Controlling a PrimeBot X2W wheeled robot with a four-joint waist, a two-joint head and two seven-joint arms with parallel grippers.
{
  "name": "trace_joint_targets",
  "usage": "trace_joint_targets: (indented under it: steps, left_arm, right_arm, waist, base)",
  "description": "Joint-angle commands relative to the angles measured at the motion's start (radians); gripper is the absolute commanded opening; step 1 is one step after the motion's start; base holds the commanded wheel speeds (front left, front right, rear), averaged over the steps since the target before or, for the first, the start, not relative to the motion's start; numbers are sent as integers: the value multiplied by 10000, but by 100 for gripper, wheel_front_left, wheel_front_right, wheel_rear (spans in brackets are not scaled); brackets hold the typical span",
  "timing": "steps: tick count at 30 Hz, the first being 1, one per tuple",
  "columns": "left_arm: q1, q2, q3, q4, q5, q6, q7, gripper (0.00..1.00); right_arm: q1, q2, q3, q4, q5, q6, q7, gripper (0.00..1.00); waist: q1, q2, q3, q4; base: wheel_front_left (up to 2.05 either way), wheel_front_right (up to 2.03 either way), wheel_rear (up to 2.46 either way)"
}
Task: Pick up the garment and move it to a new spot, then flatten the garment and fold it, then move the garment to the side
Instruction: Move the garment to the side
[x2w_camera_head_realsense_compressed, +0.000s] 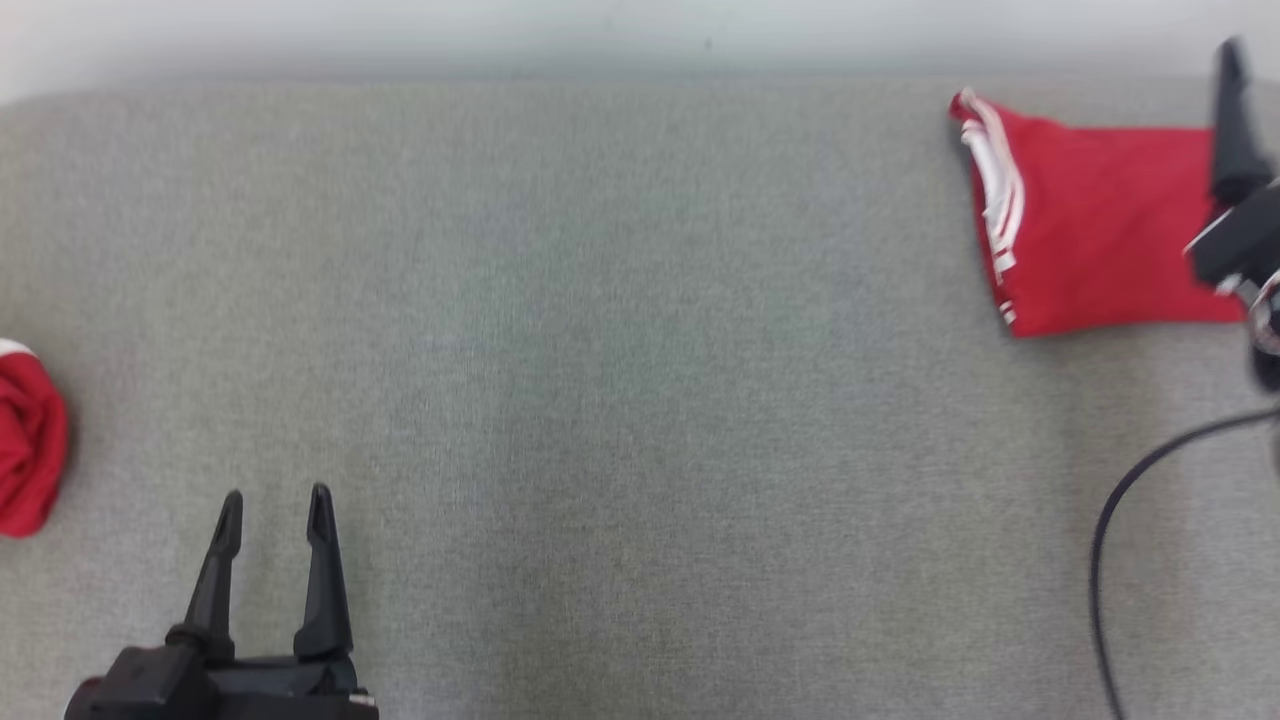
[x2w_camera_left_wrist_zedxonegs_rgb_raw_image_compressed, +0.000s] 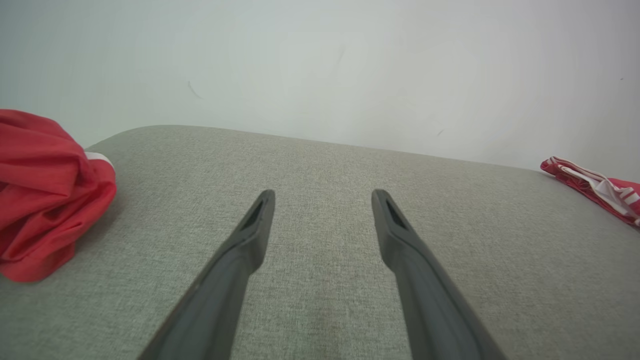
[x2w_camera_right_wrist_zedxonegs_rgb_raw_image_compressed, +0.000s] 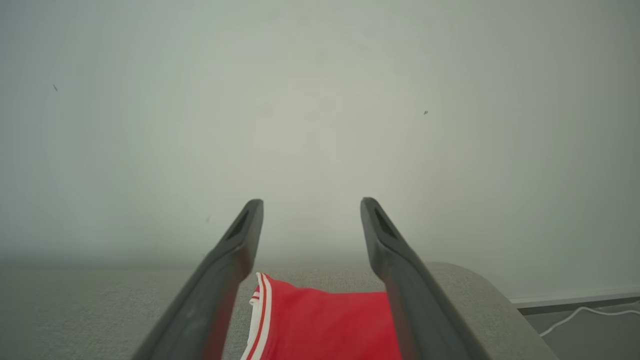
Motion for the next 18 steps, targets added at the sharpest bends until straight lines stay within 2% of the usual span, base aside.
trace_joint_targets:
  steps: [1, 14, 18]
  left_arm:
    - [241, 3, 50, 95, -137, 25, -50, 100]
    - [1032, -7, -93, 453, -316, 64, -50, 100]
    - [1257, -9, -138, 511, -375, 138, -50, 100]
  right_arm:
    - [577, 200, -160, -443, 52, 4, -9, 100]
    - [4951, 1675, -1543, -3450, -1048, 4, -11, 100]
    - [6263, 2148, -2181, -4441, -1818, 4, -11, 100]
  waist:
    - [2, 0, -652, -243]
    - [2, 0, -2160, -330]
    - [2, 0, -2475, -305]
  base:
    - [0, 0, 0]
    - [0, 0, 0]
    - [0, 0, 0]
